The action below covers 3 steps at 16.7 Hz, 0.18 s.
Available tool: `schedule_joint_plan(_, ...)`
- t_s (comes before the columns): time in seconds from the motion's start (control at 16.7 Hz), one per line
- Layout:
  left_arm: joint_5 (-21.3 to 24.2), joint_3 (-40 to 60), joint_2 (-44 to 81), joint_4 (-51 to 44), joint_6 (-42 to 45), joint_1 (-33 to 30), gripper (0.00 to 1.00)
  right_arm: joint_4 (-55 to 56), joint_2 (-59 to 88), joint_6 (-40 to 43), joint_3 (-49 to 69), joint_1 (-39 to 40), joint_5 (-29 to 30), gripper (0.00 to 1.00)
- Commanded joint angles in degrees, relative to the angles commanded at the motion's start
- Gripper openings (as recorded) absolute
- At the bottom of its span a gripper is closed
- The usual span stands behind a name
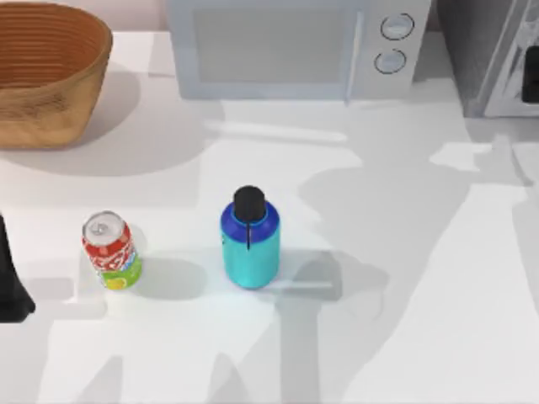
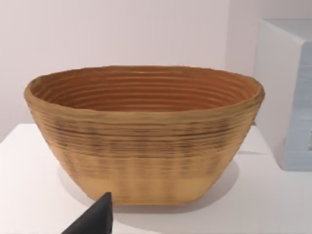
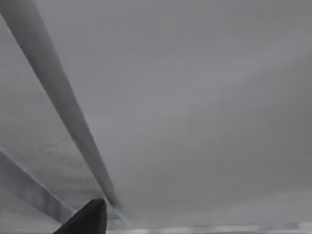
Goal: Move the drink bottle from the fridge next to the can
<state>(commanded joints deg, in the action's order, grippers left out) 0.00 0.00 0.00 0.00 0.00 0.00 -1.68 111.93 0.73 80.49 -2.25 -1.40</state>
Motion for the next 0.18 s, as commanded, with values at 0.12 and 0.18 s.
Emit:
schedule_joint_plan(0.12, 0.0, 0.0, 0.0, 0.0, 0.0, 0.0, 1.00, -0.4, 1.5, 0.0, 1.8, 0.0, 0.0, 1.00)
schedule_joint_plan(0.18, 0.0, 0.0, 0.0, 0.0, 0.0, 0.0, 1.00, -0.4, 1.6, 0.0, 1.9, 0.0, 0.0, 1.00)
